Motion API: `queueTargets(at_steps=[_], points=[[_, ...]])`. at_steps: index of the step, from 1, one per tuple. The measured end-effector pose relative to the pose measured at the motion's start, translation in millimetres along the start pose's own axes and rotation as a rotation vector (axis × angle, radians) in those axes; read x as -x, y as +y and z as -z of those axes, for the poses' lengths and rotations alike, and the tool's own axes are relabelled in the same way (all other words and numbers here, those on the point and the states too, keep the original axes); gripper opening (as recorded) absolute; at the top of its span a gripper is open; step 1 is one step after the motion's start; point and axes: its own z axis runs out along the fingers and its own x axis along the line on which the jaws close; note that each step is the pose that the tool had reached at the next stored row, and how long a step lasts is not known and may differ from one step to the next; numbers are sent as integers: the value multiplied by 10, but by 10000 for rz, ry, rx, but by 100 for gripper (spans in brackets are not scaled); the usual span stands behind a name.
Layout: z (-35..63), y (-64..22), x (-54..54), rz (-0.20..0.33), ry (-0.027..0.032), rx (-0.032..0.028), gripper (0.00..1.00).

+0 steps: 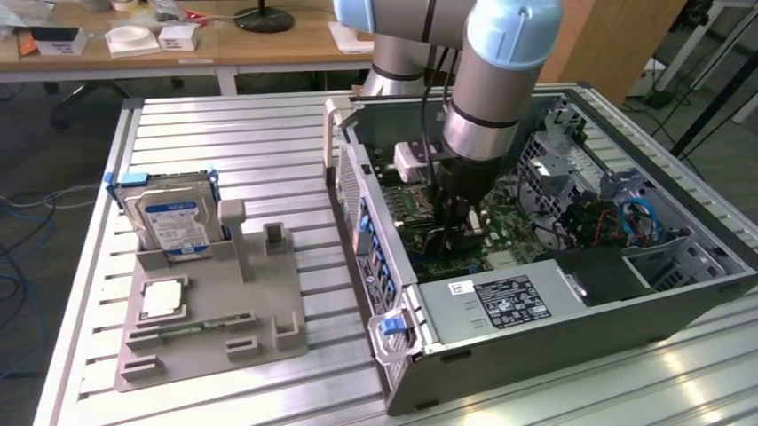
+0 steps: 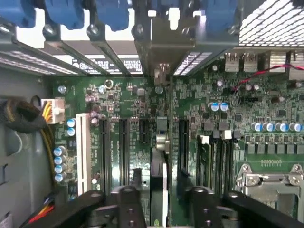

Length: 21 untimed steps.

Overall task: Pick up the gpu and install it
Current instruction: 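Insert the gpu into the slot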

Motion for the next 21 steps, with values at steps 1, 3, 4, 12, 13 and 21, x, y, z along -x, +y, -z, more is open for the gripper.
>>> queueTargets(at_steps=[1, 3, 4, 12, 13, 21], points=[[21, 0, 0, 0, -4, -2, 45], [62, 0, 0, 0, 2, 2, 52], [85, -1, -1, 0, 1, 1, 52], [377, -3, -2, 0, 2, 2, 52], [421, -3, -3, 0, 3, 1, 52], [521, -4, -3, 0, 2, 2, 32]])
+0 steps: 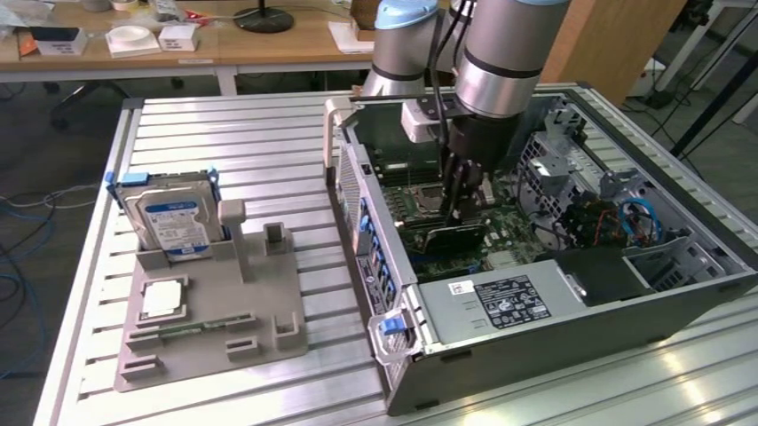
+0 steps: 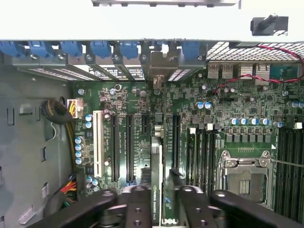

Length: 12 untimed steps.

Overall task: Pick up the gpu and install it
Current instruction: 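Insert the gpu into the slot, then press down on the gpu until it lock into place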

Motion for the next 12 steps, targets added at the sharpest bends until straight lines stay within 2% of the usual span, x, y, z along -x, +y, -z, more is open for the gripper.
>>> queueTargets(at_steps=[3, 5, 12], points=[[0, 0, 0, 0, 1, 0, 15], [1, 0, 0, 0, 1, 0, 11], [0, 0, 0, 0, 1, 0, 11]])
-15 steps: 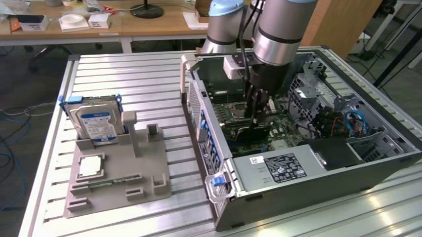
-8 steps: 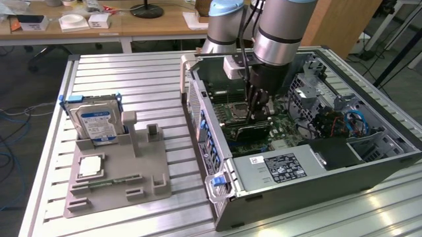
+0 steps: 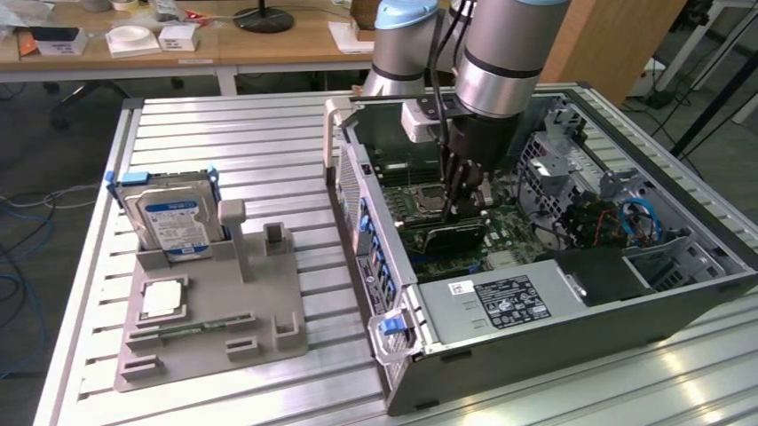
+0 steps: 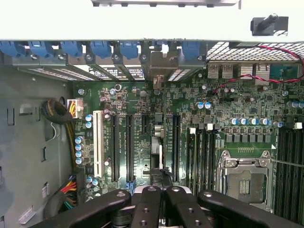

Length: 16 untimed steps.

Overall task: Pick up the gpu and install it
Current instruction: 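Press down on the gpu until it lock into place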

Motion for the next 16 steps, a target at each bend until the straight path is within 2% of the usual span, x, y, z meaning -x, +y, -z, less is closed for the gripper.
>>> queueTargets(at_steps=[5, 7, 16], points=[[-1, 1, 0, 1, 8, -1, 11], [-22, 2, 10, 1, 106, -7, 11], [-186, 4, 36, 0, 108, -7, 11]])
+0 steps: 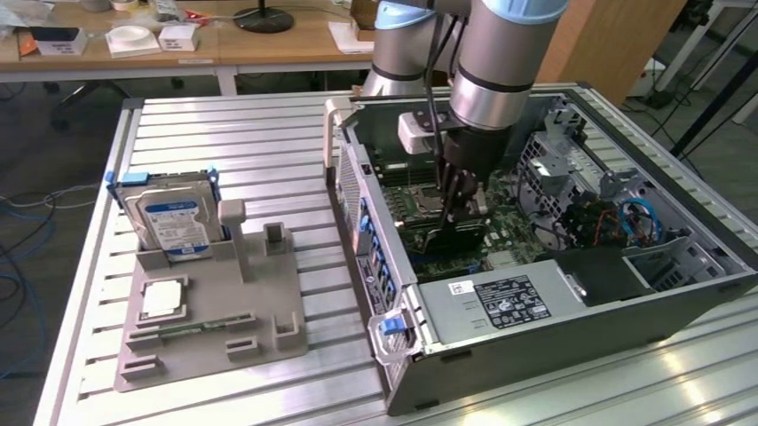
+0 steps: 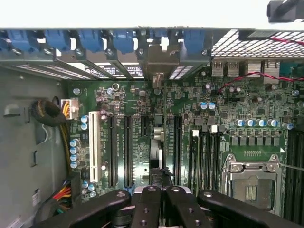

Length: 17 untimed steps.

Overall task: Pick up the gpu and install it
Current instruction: 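Press down on the gpu until it lock into place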

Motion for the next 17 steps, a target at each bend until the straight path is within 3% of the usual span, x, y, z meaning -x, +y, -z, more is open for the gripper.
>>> queueTargets(at_steps=[5, 8, 10, 13, 17], points=[[-75, 3, 10, 4, 38, 15, 11], [-65, 4, 22, 2, 84, 42, 11], [-33, 11, 18, -3, -26, -5, 11], [96, 50, 15, 0, -10, 0, 11], [166, 174, 29, 0, -17, -1, 11]])
